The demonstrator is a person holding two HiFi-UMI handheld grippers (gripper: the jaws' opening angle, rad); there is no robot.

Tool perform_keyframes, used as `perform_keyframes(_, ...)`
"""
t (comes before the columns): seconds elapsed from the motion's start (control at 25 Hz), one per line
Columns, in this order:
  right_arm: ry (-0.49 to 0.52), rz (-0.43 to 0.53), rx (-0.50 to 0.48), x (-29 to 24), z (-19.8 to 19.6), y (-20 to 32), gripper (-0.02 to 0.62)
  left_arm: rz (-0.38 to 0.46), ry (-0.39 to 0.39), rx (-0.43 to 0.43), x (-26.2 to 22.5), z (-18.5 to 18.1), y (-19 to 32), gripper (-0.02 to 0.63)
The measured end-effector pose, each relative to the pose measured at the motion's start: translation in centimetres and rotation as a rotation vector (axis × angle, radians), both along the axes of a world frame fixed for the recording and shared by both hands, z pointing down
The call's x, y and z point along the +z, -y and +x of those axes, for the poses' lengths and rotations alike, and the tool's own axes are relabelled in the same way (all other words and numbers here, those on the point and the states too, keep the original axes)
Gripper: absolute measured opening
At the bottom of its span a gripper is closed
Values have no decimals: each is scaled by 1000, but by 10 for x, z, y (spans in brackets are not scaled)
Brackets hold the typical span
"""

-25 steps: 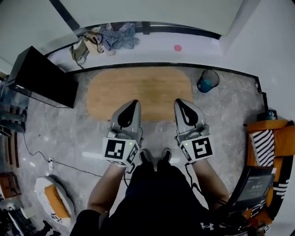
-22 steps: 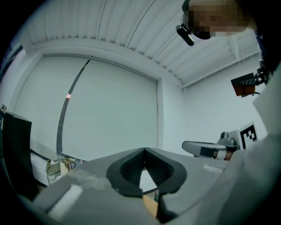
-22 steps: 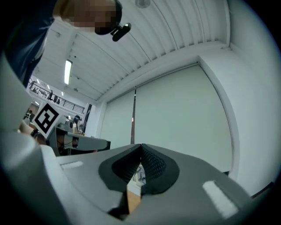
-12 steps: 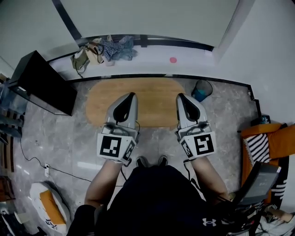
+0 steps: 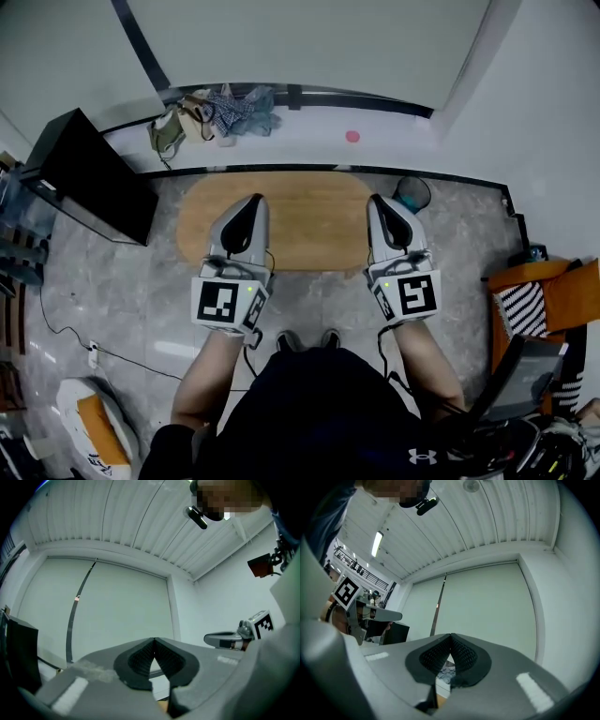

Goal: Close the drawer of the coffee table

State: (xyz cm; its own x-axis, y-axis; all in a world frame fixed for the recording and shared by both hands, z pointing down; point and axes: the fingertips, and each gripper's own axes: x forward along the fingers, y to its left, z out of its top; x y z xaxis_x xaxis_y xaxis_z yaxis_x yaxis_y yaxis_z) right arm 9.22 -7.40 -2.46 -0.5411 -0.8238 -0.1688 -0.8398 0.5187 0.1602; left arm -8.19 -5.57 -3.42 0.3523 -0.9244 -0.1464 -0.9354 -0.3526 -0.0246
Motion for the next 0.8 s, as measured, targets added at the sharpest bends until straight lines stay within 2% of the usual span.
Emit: perform_keyframes(0.8,32,-22,8,2,9,-4,2,-9,14,17,3,12,-3,2)
